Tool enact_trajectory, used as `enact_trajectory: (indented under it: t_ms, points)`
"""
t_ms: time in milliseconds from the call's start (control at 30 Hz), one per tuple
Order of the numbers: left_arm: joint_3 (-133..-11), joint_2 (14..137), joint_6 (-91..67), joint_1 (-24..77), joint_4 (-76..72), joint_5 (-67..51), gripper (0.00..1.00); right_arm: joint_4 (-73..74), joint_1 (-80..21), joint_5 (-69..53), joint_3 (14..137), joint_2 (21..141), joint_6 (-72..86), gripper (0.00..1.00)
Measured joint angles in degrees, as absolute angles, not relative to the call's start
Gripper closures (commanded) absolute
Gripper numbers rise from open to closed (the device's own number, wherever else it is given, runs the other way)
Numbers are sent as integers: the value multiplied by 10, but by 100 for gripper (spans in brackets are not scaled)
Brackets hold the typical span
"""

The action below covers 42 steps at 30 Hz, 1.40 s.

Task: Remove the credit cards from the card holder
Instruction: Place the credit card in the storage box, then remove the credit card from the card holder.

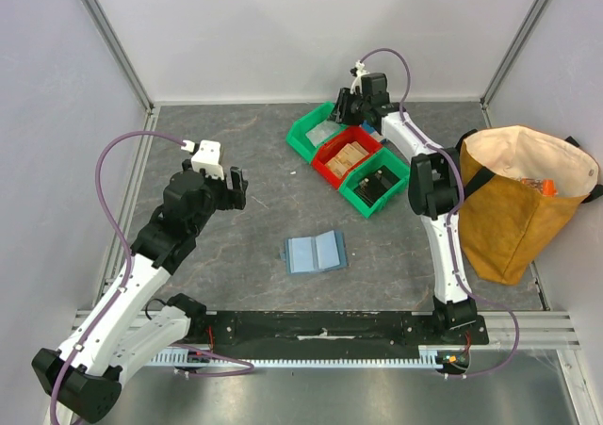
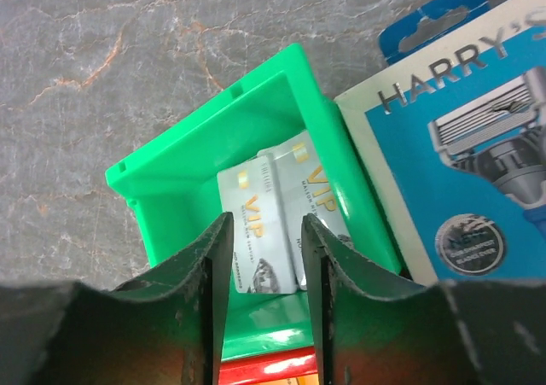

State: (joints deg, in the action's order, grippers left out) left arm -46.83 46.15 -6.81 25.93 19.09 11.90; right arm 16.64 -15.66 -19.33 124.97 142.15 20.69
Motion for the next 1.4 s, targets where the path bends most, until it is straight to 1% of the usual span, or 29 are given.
enact_trajectory:
  t_ms: [100, 267, 333, 433, 500, 533, 567, 733, 833, 967, 1100, 1167, 1233, 1333, 1400]
  points:
    - [-468, 462, -68, 259, 191, 119, 18, 154, -153, -180, 1236, 1412, 205, 45]
    - [-468, 466, -73, 259, 191, 106, 17, 157, -151, -157, 1157, 1335, 194, 37]
    - [-469, 473, -81, 259, 192, 94, 17, 159, -151, -153, 1117, 1289, 189, 32]
    - [-470, 494, -107, 259, 198, 60, 16, 161, -154, -146, 1038, 1193, 180, 31]
    - [-470, 507, -129, 259, 205, 29, 11, 159, -162, -138, 979, 1117, 173, 29]
    - [-470, 512, -142, 259, 209, 10, 11, 154, -168, -133, 949, 1078, 170, 29]
    - [-470, 516, -155, 259, 212, -8, 10, 149, -178, -129, 917, 1035, 167, 27]
    - [-452, 523, -219, 265, 209, -82, 10, 125, -263, -100, 785, 876, 156, 26]
    - [-418, 533, -256, 282, 205, -104, 10, 116, -322, -88, 706, 820, 157, 25]
    - [-353, 548, -301, 313, 192, -112, 11, 116, -386, -65, 614, 790, 165, 25]
    - [-296, 560, -342, 340, 166, -109, 14, 112, -452, -23, 540, 786, 178, 21]
    - [-281, 572, -357, 351, 150, -106, 16, 112, -488, -2, 513, 787, 185, 15]
    - [-270, 586, -370, 364, 128, -99, 20, 112, -519, 18, 504, 792, 188, 12]
    - [-259, 605, -383, 377, 101, -90, 32, 100, -564, 52, 504, 815, 190, 11]
    - [-253, 618, -389, 382, 89, -84, 44, 92, -591, 75, 504, 838, 190, 11]
